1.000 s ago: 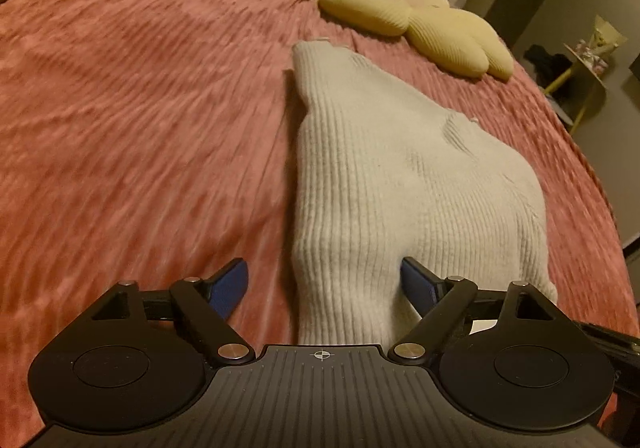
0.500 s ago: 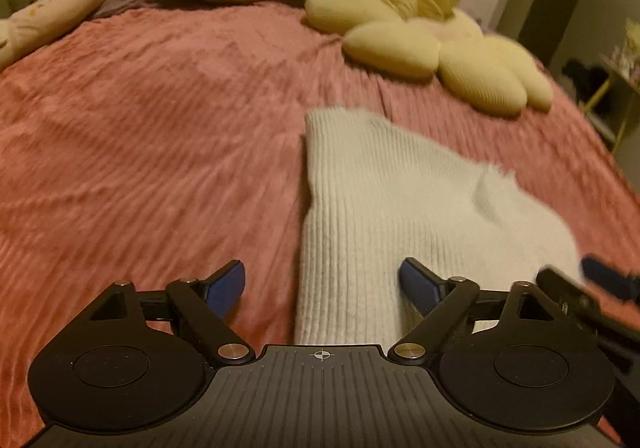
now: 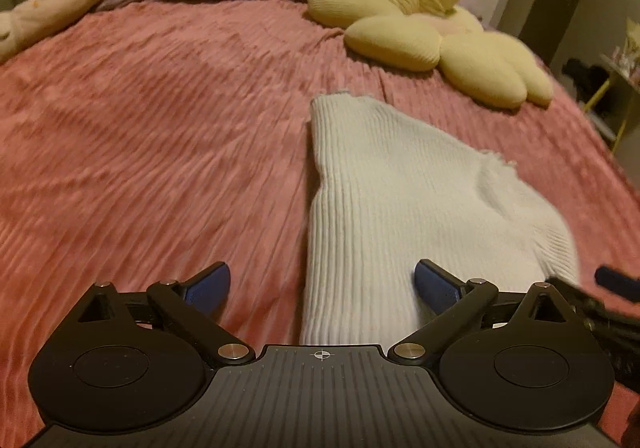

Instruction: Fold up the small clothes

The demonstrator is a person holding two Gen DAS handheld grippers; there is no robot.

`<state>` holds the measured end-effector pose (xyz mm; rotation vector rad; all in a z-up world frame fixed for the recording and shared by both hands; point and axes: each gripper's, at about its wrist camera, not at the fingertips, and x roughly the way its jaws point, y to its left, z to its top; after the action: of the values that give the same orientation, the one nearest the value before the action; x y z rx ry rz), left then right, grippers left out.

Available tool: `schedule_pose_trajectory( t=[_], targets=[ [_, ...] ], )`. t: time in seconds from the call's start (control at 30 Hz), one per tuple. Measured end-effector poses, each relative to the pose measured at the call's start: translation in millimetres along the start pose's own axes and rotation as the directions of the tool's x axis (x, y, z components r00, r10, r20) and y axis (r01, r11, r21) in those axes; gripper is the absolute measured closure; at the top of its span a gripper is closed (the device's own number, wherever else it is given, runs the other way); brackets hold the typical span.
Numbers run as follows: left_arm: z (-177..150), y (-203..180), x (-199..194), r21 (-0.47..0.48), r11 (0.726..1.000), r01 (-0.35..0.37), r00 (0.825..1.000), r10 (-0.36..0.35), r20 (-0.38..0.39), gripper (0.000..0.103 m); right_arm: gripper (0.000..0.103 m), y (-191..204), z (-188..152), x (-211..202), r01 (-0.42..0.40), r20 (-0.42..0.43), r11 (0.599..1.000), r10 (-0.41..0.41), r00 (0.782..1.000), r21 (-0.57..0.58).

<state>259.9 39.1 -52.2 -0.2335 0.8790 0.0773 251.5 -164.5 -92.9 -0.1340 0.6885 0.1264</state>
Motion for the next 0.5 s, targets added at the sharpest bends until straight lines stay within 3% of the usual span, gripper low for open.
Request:
schedule_pose_trajectory(
  t=[0.1,0.2,0.37,0.5],
  targets=[
    [-13,7,-20,-0.034,0.999,0.014,1.000,-0.013,0.009,0.002,0.019,-3,-12,-35,-0.053,0.037,0.998,0.052,0.998,0.031],
    [-22,5,-22,-0.011,1.000,-0.004,1.000,0.004,-0.019,0.002,0.019,4,-31,-54,-0.061,0.043,0.998,0.061,0.997,0.019],
    [-26,-1,-20,0.042,0.999,-0.028,0.998,0.030,-0.046,0.001,0.018,15,-47,-39,-0.014,-0.066,1.000,0.013,0.998,-0.017],
    [-27,0,-17,0.039,0.999,-0.030,0.997,0.032,-0.064,0.001,0.007,14,-49,-32,0.007,-0.091,1.000,-0.009,0.996,-0.022]
  ],
)
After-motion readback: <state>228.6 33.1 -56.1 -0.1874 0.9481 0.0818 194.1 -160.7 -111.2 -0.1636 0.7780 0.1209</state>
